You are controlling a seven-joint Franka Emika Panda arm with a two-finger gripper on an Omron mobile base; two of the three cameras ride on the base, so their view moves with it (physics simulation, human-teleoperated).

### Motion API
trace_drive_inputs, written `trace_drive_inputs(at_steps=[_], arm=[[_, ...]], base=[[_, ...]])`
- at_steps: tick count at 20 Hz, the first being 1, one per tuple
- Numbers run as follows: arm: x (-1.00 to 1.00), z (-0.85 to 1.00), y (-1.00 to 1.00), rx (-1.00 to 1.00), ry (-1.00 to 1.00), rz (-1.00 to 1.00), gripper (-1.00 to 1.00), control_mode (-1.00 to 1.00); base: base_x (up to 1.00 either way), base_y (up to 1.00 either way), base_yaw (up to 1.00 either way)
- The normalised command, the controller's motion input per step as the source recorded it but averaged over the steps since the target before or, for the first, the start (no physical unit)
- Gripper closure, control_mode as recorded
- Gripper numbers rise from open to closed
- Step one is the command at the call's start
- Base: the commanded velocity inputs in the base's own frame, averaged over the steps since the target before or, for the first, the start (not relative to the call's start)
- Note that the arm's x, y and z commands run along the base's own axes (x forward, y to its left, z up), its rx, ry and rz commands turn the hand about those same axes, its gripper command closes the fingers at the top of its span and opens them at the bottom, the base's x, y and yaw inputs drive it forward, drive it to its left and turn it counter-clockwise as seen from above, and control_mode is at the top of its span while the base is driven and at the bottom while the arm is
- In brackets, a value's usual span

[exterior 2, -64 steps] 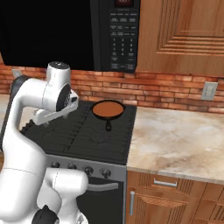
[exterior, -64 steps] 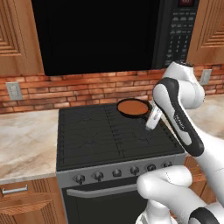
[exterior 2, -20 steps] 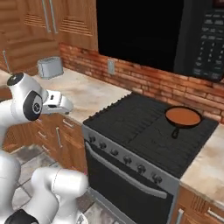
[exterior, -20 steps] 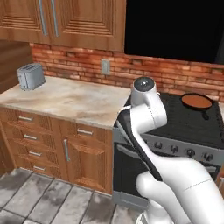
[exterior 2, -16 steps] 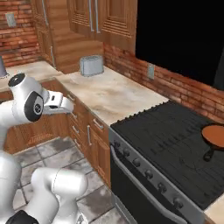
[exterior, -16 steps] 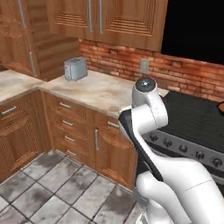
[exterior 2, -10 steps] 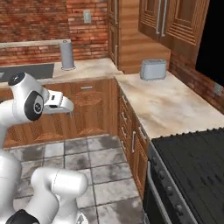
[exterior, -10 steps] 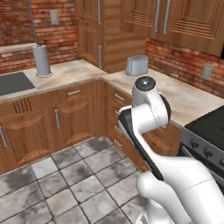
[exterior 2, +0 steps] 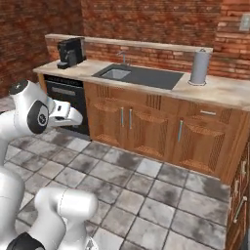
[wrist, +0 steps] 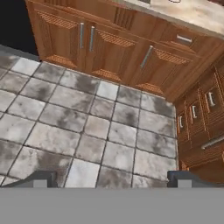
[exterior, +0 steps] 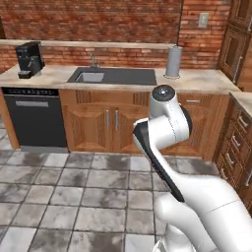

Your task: Retrieve the steak from the fridge and place it on the saucepan with marinade on the stove.

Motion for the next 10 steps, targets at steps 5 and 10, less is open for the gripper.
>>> trace_drive_inputs(at_steps=[5,10], arm=[[0.00,0.00,0.00,0.00,0.00,0.00,-1.00,1.00],[0.00,0.00,0.00,0.00,0.00,0.00,-1.00,1.00]], base=[[0.00,0.00,0.99],[0.00,0.00,0.99]])
